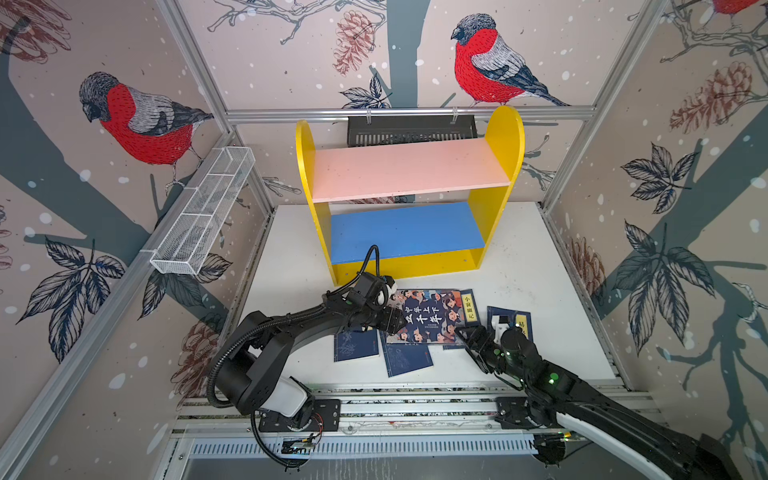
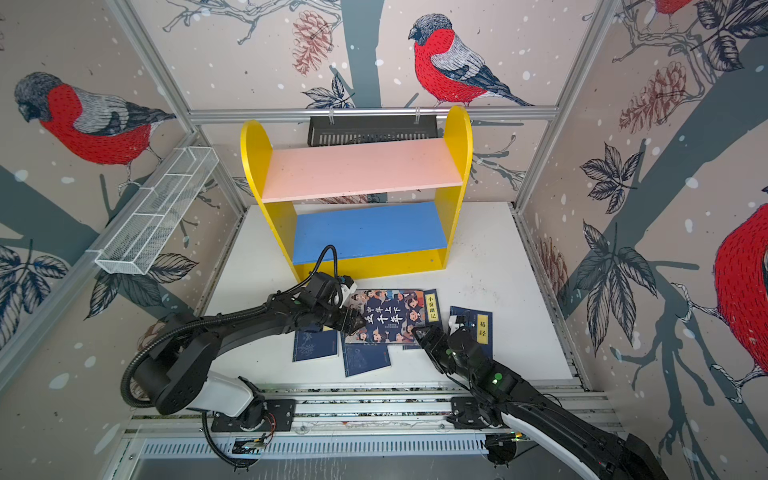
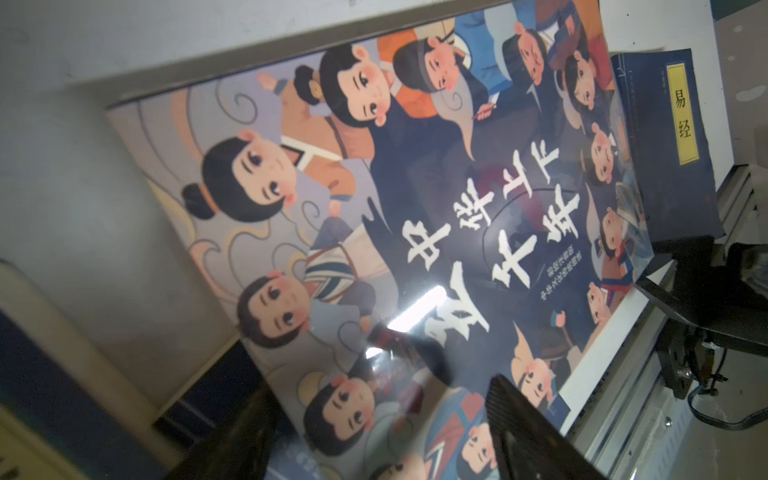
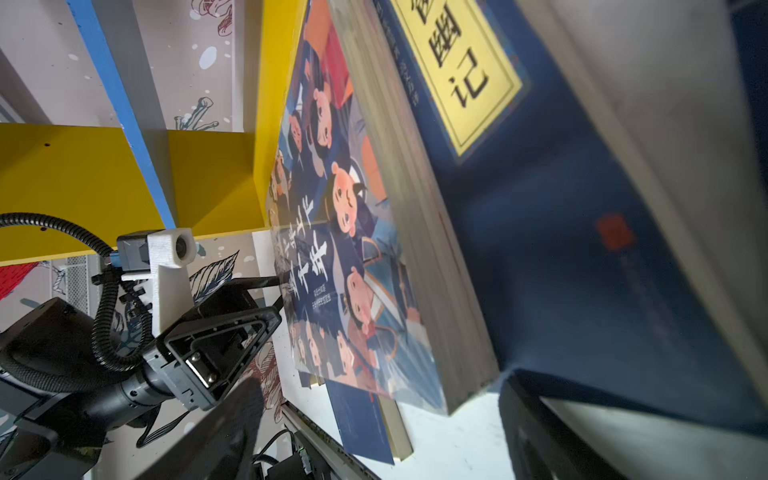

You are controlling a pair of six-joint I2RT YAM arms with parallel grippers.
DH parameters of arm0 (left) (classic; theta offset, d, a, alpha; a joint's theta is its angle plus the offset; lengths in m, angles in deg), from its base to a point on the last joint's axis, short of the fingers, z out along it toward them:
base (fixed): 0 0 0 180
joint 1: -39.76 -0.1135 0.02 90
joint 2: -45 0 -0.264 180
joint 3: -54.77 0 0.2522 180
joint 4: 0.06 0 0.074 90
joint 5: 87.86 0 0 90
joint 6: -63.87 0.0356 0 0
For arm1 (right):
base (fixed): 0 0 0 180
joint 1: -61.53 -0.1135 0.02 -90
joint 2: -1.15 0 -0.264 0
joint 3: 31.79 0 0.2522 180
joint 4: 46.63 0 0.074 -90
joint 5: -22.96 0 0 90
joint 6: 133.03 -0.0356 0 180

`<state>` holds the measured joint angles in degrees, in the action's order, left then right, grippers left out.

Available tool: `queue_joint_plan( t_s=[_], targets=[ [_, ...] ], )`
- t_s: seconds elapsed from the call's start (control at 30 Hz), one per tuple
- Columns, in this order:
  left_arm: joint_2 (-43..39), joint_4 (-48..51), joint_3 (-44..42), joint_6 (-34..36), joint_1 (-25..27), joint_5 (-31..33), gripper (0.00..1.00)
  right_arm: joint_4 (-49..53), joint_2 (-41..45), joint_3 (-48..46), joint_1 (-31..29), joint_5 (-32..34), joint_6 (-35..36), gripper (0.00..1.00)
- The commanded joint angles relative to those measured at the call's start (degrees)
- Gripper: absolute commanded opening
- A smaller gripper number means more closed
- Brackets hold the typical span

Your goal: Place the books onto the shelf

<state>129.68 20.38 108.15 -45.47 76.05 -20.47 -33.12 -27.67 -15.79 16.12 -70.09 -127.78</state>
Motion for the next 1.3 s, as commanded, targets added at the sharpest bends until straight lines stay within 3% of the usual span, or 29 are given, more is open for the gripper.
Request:
queue_joint_plan(
  t_s=[0.0,0.27,0.5,0.93,1.27],
  targets=[
    [-1.12,-2.15,-1.13,-1.11,0.18,-4.54,0.79,0.44,-3.03,1.34,0.56,1.09,2.83,0.91],
    [-5.03,-4.68,-4.47,-1.35,0.18,-11.62,0.79,3.05,-3.73,4.07,0.79,1.87,3.74,0.91],
    [-7.89,1.76,2.75,5.06,0.18,4.07,0.81,4.19,2.71,1.92,0.77,3.05,1.44,0.91],
    [-0.67,-9.14,3.91,13.96,2.01,15.13,0.79,5.69,-0.09,3.45,0.78,0.05,2.69,0.91],
    [-1.68,-19.52,-0.36,15.76,2.99,18.01,0.79,9.36,-0.54,5.41,0.49,-2.65,4.50,0.91]
  ],
)
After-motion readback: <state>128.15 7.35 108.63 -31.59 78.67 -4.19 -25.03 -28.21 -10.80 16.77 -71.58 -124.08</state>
